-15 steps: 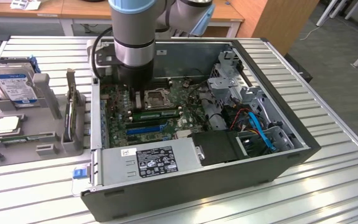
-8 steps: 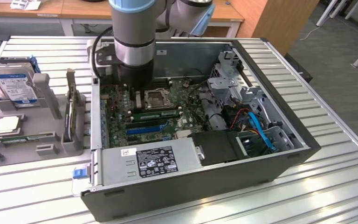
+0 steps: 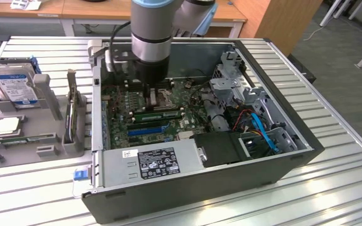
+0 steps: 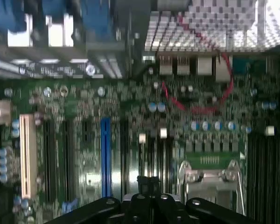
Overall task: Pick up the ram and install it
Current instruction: 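Press down the ram until it locks into place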
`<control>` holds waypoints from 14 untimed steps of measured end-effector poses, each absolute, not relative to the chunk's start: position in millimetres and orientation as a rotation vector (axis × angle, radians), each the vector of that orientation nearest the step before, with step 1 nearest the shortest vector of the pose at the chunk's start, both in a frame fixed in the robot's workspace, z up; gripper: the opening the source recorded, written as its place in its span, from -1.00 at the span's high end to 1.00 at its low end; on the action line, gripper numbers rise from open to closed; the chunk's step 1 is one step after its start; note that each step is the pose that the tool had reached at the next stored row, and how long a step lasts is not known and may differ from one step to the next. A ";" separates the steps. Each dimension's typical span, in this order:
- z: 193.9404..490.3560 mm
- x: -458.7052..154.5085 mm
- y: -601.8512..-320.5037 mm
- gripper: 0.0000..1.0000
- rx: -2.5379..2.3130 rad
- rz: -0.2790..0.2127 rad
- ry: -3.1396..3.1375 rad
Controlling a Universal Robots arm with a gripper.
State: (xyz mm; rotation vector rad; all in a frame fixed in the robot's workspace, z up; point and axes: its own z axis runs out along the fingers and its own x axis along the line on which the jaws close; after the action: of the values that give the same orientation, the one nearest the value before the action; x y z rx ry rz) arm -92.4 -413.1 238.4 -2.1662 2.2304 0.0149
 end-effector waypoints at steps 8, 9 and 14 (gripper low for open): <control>238.5 -56.2 -413.1 0.79 -2.170 0.029 2.235; 239.4 -52.1 -413.1 0.79 -2.171 0.031 2.236; 262.1 -48.2 -413.1 0.79 -2.171 0.032 2.236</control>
State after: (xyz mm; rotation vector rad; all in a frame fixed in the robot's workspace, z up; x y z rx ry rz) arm -48.2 -413.1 262.1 -2.1713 2.2364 0.0325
